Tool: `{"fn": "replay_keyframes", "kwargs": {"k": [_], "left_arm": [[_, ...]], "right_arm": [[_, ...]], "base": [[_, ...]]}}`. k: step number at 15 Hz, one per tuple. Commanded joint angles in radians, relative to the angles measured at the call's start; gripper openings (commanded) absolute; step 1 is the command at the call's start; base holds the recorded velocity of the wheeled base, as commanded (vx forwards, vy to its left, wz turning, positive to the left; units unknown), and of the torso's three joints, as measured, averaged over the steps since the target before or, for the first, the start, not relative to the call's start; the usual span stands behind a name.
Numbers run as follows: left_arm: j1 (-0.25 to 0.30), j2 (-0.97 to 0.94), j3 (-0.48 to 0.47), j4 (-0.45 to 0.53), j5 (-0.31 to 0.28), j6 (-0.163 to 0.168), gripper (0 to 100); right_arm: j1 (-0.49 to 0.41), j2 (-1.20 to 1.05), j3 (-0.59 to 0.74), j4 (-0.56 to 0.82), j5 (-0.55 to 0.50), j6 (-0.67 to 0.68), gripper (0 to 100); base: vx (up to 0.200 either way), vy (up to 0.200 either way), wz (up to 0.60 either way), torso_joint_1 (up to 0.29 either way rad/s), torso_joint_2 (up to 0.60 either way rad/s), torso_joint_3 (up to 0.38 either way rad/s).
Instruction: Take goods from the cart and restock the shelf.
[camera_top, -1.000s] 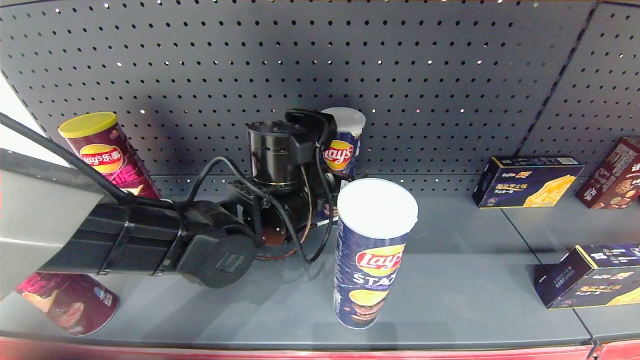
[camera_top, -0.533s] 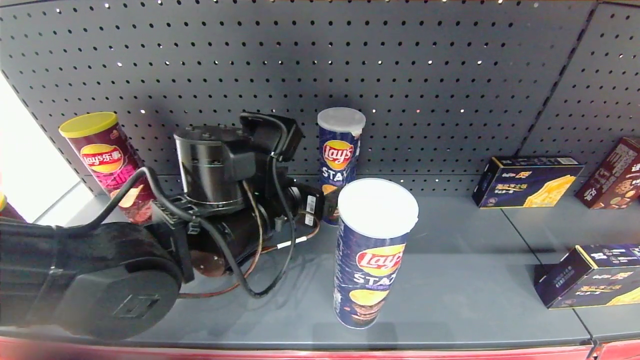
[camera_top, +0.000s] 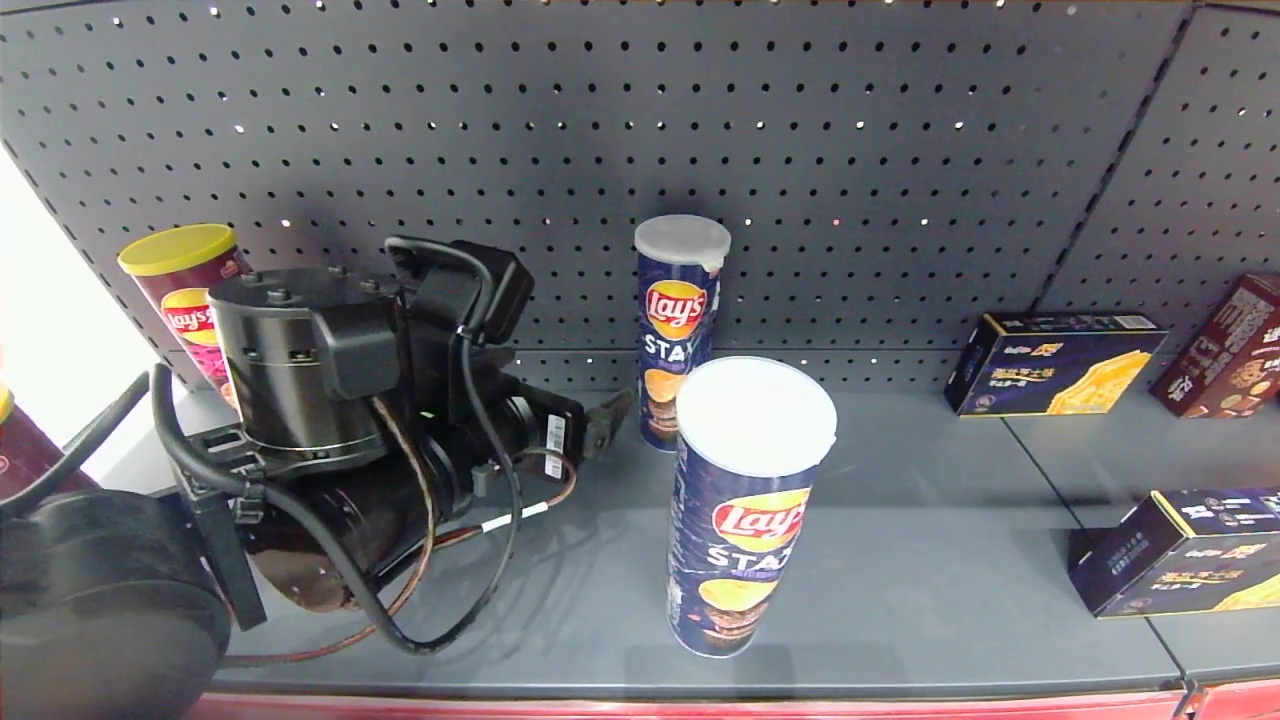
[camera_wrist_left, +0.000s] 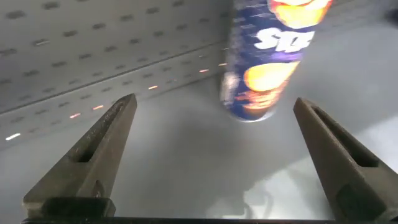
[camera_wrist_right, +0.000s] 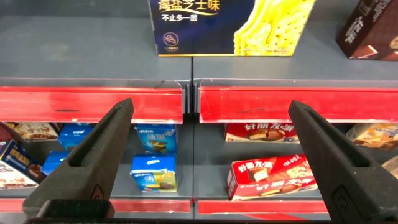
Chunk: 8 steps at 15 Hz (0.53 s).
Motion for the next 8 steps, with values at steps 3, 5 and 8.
{"fn": "replay_keyframes", "kwargs": {"k": [3,5,8], "left_arm": [[0.014,0.011,-0.005,0.001,0.036,0.023,100],[0.028,0.061,-0.034,-0.004,0.048,0.023,100],[0.051,0.143,-0.107,-0.007,0.048,0.023,100]], "right_arm": [[0.001,0.001,0.000,0.001,0.000,-0.001,100],[0.001,0.001,0.000,0.001,0.000,-0.001,100],[0.001,0.001,0.000,-0.001,0.000,-0.001,100]], "base": [[0.000,0.000,0.00,0.000,0.00,0.000],[0.000,0.000,0.00,0.000,0.00,0.000],[0.000,0.000,0.00,0.000,0.00,0.000]]}}
